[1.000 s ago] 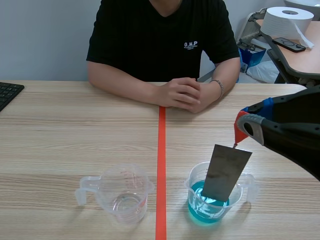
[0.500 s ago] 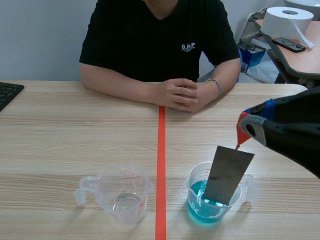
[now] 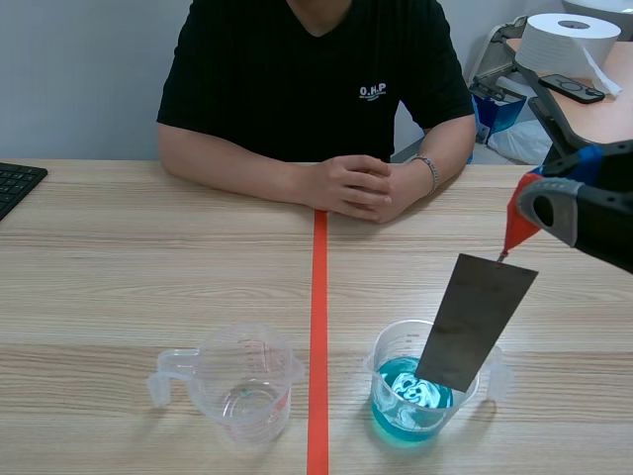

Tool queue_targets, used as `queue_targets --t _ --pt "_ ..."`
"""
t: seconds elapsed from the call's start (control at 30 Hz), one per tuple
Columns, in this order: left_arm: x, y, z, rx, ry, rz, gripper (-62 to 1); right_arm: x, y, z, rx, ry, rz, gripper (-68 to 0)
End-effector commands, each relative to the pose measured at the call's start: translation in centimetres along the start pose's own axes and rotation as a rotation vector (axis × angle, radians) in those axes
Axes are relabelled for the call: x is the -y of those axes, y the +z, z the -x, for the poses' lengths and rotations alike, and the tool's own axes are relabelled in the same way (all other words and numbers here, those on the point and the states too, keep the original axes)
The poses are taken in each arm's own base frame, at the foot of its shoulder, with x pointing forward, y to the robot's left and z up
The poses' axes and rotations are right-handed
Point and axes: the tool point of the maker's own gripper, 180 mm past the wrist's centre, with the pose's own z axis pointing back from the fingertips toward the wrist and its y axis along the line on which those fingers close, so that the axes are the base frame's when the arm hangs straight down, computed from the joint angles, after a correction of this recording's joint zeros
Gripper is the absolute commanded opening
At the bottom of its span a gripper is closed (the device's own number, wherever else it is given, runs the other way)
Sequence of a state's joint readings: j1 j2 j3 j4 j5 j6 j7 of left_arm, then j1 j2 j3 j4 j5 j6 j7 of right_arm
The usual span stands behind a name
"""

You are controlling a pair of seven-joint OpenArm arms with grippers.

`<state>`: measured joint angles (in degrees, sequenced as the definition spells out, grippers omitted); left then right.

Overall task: Do the redox reaction experiment.
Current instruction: 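Put the plate into the left beaker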

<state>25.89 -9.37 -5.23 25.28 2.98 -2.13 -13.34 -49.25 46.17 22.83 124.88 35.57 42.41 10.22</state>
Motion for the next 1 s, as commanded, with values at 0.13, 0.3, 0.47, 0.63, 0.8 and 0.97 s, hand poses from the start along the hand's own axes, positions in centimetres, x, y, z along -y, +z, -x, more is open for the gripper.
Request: queue_targets --t 0.13,0.3,0.47,0.63,0.8,0.97 --pt "0.0 0.2 -0.1 0.009 0.000 0.002 -58.2 -0.5 -0.4 -2.8 0.058 0.053 -0.027 -66.9" --pt "0.0 0.2 -0.1 0.009 0.000 0.002 -58.2 -0.8 -0.5 -3.9 0.070 0.057 -0.035 -66.9" --pt "0.0 0.2 -0.1 0.009 0.000 0.002 -58.2 -0.7 -0.4 -4.8 0.087 0.065 -0.031 -66.9" --pt "0.0 0.2 -0.1 0.009 0.000 0.002 -58.2 -0.4 -0.3 -5.0 0.081 0.061 -0.022 -66.9" --pt "0.0 0.2 -0.1 0.009 0.000 0.002 -58.2 -0.4 -0.3 -5.0 0.079 0.058 -0.022 -66.9" --pt "0.0 0.2 -0.1 0.010 0.000 0.002 -58.2 -0.4 -0.3 -5.3 0.088 0.065 -0.028 -66.9"
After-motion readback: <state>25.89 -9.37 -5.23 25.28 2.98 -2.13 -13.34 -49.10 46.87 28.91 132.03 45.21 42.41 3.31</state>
